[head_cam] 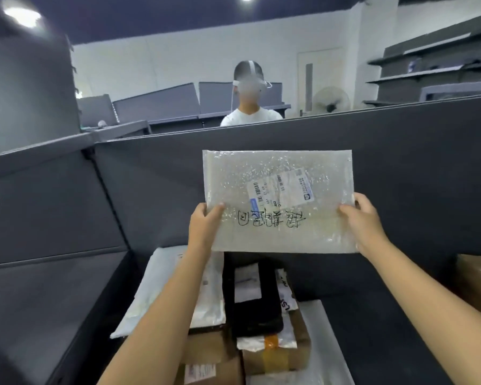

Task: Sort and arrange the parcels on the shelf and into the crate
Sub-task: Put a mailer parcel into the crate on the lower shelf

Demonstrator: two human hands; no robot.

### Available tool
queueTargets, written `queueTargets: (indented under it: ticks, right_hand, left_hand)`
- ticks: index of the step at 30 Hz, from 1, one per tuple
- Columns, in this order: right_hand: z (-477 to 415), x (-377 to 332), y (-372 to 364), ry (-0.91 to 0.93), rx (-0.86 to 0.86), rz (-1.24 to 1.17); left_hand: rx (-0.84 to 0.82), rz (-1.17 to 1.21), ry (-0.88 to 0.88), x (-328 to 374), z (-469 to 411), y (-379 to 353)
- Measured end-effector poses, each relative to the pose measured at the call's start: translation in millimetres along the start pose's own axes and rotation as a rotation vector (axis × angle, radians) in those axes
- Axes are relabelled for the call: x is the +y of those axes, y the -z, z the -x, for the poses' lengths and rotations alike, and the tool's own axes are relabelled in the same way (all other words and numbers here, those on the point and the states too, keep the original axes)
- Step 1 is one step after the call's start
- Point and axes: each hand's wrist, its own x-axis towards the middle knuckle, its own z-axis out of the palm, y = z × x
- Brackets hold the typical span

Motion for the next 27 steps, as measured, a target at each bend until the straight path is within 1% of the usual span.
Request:
queueTargets:
  ticks: [2,6,9,12,15,23,27]
  right_hand:
    - [6.6,-4.1,-25.7,0.014,-0.024,0.015]
    - [21.8,-7.9,-64.8,0.044,-0.077,0.038]
    - [29.2,-11.3,-80.8,0.098,-0.09,0.064]
    - [34.8,-14.1,-84.9,0.129,-0.089,0.064]
    - [34.4,-17.0,-75.3,0.119,-0.079,0.097]
    - [26.1,-18.7,-34.7,0.034,-0.036,0.138]
    - [26.1,-13.6,-14.4,0.011,0.016,0.176]
  left_hand:
    - [0.053,0.008,0.026,-2.4,0.7,24.3]
    - [0.137,0.032,0.136,-19.0,8.5,62.9]
    - [0.162,0.065,0.186,-26.8,13.9,81.0]
    - [0.179,0.097,0.199,-27.6,22.1,86.6]
    - [0.194,0.084,0.161,-25.3,31.5,79.6]
    - [0.234,-0.127,-0.05,1.1,37.1,48.6]
    - [0.199,-0.166,-0.053,0.2,38.5,28.7]
